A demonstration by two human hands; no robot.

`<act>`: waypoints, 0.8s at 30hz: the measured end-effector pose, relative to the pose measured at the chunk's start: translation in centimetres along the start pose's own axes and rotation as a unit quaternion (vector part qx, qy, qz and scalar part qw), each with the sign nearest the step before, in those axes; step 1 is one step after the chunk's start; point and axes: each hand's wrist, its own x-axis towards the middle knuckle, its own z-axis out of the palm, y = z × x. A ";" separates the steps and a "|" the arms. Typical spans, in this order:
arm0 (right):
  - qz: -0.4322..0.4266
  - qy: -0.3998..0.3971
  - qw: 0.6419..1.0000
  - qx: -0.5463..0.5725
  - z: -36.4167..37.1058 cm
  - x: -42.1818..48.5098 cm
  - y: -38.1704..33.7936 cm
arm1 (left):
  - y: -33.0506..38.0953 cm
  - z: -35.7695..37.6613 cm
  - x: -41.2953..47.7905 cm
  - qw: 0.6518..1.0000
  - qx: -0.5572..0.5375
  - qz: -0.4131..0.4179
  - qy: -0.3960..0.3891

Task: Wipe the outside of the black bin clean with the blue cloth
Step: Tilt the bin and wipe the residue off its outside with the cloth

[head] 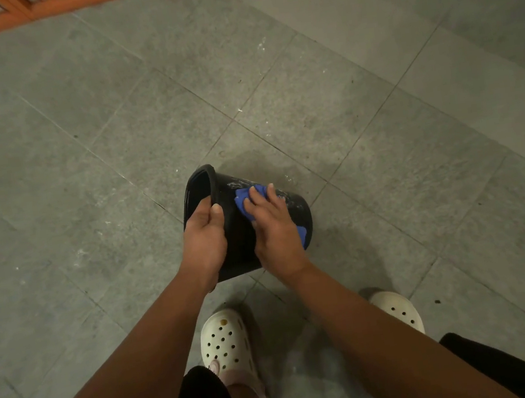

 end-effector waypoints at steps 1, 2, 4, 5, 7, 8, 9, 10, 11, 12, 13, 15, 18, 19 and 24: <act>-0.004 0.030 0.999 -0.012 -0.3 0.2 0.4 | 0.0 0.2 0.0 1.000 0.002 0.002 0.001; -0.003 0.064 0.998 -0.015 -0.6 0.2 0.7 | 0.0 0.3 0.0 1.000 0.006 0.005 0.003; 0.001 0.105 0.994 0.003 -1.0 -0.3 1.1 | 0.0 0.6 0.1 1.000 0.017 0.010 0.008; -0.007 0.106 0.994 0.005 -1.1 -0.6 1.4 | -0.1 0.7 0.1 1.000 0.024 0.014 0.011; -0.023 0.085 0.996 0.003 -1.1 -1.3 2.0 | -0.1 0.7 0.3 0.999 0.030 0.015 0.015; -0.025 0.068 0.997 0.004 -1.0 -1.7 2.1 | -0.1 0.6 0.3 0.999 0.025 0.012 0.017; -0.027 0.046 0.999 0.005 -0.9 -2.1 2.1 | -0.1 0.6 0.3 1.000 0.021 0.012 0.017; -0.031 0.025 0.999 0.006 -0.7 -2.5 2.0 | -0.2 0.6 0.3 0.999 0.023 0.014 0.016; -0.038 0.011 0.999 0.005 -0.4 -2.7 1.8 | -0.2 0.5 0.2 0.999 0.031 0.019 0.013; -0.043 0.004 0.999 0.003 -0.1 -2.8 1.6 | -0.3 0.4 0.2 0.999 0.037 0.022 0.009; -0.043 0.001 0.999 0.001 0.1 -2.7 1.4 | -0.4 0.3 0.1 0.999 0.038 0.021 0.006; -0.044 -0.005 0.999 -0.009 -0.1 -2.0 1.4 | -0.4 0.2 0.0 0.999 0.032 0.018 0.001; -0.037 -0.004 0.998 -0.040 -0.7 -1.3 1.9 | -0.3 0.2 0.0 1.000 0.014 0.021 0.004; -0.019 0.007 0.999 -0.037 -0.8 -1.2 2.0 | -0.3 0.3 0.0 1.000 0.014 0.023 0.010; 0.041 0.045 0.998 -0.002 0.3 -1.9 0.8 | -0.6 0.3 0.2 0.998 0.045 0.032 0.022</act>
